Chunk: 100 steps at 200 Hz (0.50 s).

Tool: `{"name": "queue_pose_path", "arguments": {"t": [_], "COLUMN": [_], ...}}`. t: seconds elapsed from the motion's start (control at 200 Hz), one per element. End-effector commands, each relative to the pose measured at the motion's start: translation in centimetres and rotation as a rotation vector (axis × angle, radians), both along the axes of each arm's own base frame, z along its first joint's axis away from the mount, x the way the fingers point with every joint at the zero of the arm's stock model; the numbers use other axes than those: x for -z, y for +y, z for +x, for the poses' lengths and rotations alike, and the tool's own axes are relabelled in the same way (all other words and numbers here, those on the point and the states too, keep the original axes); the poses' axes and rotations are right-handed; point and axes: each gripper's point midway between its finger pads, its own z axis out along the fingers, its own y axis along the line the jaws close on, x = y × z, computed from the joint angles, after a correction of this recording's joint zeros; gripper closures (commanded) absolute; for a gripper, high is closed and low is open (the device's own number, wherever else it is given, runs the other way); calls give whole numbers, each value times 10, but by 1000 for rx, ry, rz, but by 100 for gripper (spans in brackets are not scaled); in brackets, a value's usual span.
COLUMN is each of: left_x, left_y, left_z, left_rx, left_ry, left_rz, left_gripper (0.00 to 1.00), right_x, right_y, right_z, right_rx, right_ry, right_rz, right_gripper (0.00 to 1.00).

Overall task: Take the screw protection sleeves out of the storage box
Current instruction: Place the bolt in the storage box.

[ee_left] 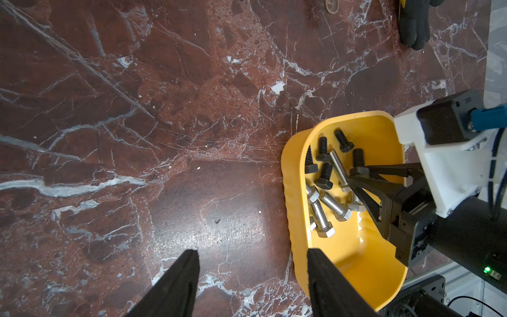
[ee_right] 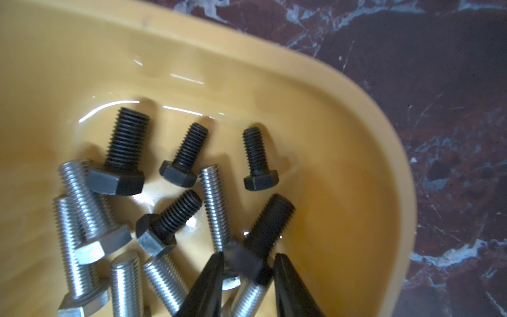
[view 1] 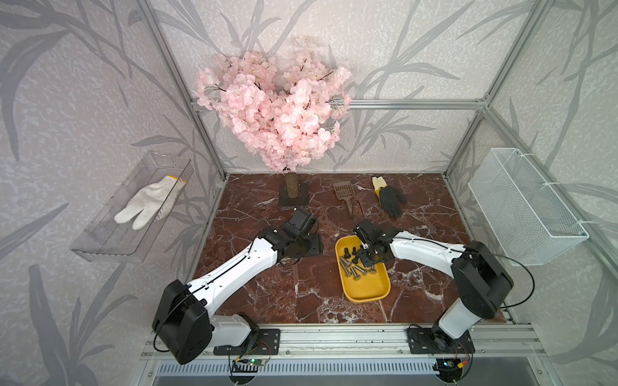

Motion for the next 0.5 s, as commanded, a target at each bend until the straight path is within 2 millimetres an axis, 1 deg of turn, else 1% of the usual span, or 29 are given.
{"name": "queue_pose_path", "arguments": {"t": [0.0, 0.1, 0.18, 0.295, 0.35, 0.4, 0.465, 0.495], "left_x": [-3, -3, -7, -18, -26, -39, -61, -73], "left_y": [8, 10, 10, 13, 16, 19, 29, 36], "left_z": [-2, -3, -3, -1, 0, 1, 1, 1], "left_rx": [-2, -4, -5, -15, -25, -34, -61, -81], "left_ry": [-13, -12, -20, -51, -83, -130, -215, -265], "left_rz": [22, 25, 20, 9, 4, -11, -28, -35], "left_gripper": [34, 34, 34, 35, 34, 35, 35, 34], "right_x": [-4, -10, -18, -40, -56, -74, -106, -124], "right_y": [-4, -3, -1, 1, 3, 5, 8, 7], "right_z": [1, 2, 2, 3, 3, 2, -2, -4], "right_rx": [22, 21, 21, 19, 15, 13, -8, -17], "right_ry": [-7, -18, -31, -74, -103, -135, -195, -241], "right_rz": [-4, 6, 30, 74, 108, 149, 229, 269], "right_gripper": [59, 58, 58, 58, 57, 57, 56, 54]}}
